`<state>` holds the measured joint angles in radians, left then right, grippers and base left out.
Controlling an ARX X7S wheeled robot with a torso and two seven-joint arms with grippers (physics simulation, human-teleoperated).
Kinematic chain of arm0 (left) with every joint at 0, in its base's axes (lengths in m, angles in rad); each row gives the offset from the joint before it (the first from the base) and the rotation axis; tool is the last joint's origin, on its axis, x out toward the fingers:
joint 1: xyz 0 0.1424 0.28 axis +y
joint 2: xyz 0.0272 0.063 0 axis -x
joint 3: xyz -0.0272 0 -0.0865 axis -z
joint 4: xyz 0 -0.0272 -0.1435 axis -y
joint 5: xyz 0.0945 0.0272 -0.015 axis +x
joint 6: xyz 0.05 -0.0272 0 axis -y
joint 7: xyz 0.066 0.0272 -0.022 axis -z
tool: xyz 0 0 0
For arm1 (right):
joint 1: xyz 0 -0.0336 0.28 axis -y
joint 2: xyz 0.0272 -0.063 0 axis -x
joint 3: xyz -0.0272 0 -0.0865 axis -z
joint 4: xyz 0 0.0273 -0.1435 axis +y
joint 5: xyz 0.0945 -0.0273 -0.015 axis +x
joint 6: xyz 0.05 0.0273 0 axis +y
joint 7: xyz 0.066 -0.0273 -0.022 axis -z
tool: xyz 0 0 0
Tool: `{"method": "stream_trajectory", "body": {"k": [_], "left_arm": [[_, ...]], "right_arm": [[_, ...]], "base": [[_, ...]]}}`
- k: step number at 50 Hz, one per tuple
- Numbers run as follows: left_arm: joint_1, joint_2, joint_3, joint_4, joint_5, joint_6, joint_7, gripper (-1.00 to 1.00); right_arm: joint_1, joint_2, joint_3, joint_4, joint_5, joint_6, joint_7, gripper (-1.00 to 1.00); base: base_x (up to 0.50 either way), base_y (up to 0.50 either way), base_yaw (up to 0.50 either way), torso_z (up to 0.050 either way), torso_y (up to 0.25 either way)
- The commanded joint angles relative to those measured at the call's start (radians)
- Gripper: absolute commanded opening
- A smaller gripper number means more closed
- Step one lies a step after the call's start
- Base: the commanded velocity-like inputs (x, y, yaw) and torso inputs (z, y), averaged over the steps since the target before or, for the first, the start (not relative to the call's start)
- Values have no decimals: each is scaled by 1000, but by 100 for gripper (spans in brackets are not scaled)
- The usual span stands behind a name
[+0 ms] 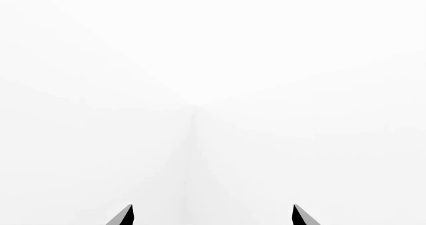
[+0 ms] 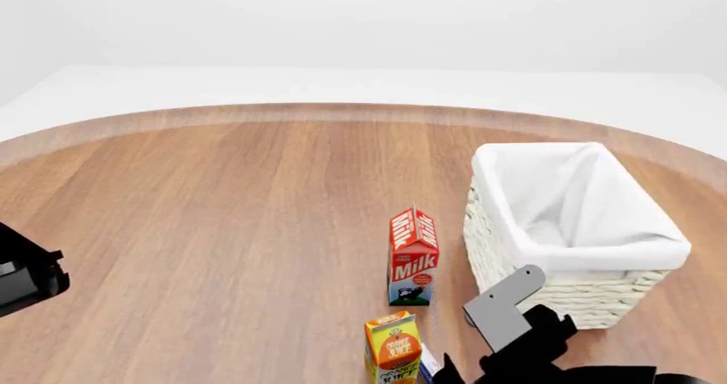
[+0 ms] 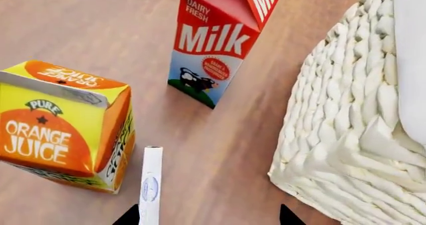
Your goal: Pick up the cream cheese box and the butter, and put them in the basket.
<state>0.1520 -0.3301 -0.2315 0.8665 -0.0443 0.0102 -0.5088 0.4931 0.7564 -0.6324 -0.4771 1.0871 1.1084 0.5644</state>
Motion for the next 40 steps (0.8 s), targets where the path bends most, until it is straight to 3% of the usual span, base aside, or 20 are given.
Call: {"method": "stream_trajectory", "body": {"k": [1,40], "left_arm": [[4,13,-22,-4,10,5,14,100],[7,5,1,-14,18,12,6,100]], "right_arm": [[-27,-11,-3,0,-32,-16,-27,100],[-99,-66,-64,89,-123,-137,-81,100]], "base": [[0,0,0,0,0],[0,0,0,0,0]]}}
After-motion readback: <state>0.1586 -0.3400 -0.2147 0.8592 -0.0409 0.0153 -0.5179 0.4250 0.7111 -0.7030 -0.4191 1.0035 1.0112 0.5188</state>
